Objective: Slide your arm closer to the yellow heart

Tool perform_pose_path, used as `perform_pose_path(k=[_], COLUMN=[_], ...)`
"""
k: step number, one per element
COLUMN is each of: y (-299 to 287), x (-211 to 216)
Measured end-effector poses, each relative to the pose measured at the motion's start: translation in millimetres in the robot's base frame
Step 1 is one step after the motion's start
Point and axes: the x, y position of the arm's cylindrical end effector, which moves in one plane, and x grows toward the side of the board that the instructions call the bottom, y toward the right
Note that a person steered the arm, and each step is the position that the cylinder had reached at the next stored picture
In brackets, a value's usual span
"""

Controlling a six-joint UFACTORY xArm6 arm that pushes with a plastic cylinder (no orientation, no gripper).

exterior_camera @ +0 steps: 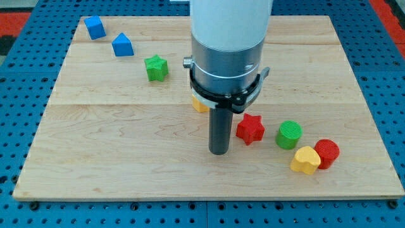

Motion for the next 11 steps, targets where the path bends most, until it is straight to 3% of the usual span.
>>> perform_pose_path(k=[2, 3, 4, 5, 11], y=[-22.2, -20.2, 9.9, 40.2, 37.1], x=[5.5, 55.8, 72.8, 72.8, 58.6])
